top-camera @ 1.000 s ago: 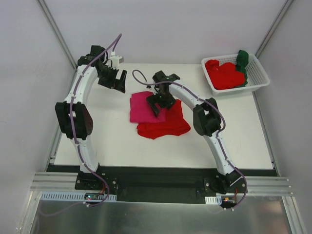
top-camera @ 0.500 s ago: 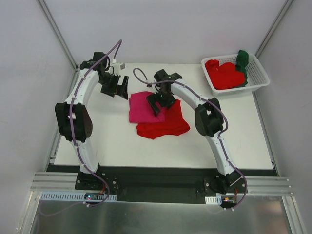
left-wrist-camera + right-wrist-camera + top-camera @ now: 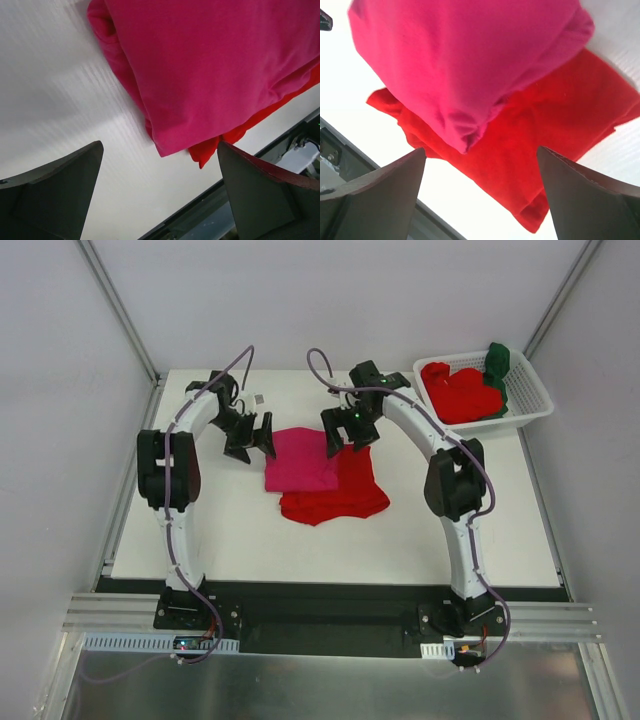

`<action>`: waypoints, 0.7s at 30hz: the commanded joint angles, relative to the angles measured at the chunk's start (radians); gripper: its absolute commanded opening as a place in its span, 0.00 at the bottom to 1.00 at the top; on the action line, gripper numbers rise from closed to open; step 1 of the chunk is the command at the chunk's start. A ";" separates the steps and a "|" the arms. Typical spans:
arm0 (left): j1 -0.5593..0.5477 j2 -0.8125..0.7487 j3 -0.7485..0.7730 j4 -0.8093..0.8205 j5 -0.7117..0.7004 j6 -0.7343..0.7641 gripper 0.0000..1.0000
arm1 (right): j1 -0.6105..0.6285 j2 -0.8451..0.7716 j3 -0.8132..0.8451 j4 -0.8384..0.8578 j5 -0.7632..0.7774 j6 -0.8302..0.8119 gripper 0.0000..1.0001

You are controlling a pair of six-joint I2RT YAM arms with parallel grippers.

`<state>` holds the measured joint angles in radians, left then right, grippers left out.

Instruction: Fold and stack the t-shirts

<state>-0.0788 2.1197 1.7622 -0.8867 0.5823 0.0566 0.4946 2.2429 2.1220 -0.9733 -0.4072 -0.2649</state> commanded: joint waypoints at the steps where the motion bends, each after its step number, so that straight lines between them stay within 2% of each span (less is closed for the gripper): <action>1: -0.001 0.042 -0.004 0.008 0.073 -0.049 0.99 | 0.001 -0.028 -0.034 -0.008 -0.057 0.029 0.96; 7: 0.001 0.121 0.069 0.020 0.082 -0.055 0.99 | -0.002 0.014 -0.068 0.045 -0.191 0.099 0.96; 12: -0.001 0.166 0.092 0.029 0.103 -0.107 0.99 | 0.007 0.058 -0.043 0.061 -0.225 0.121 0.96; 21: -0.032 0.158 0.033 0.038 0.145 -0.153 0.98 | 0.009 0.061 -0.065 0.027 -0.133 0.107 0.96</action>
<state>-0.0834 2.2780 1.8271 -0.8501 0.6819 -0.0643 0.4992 2.3352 2.0628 -0.9264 -0.5701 -0.1646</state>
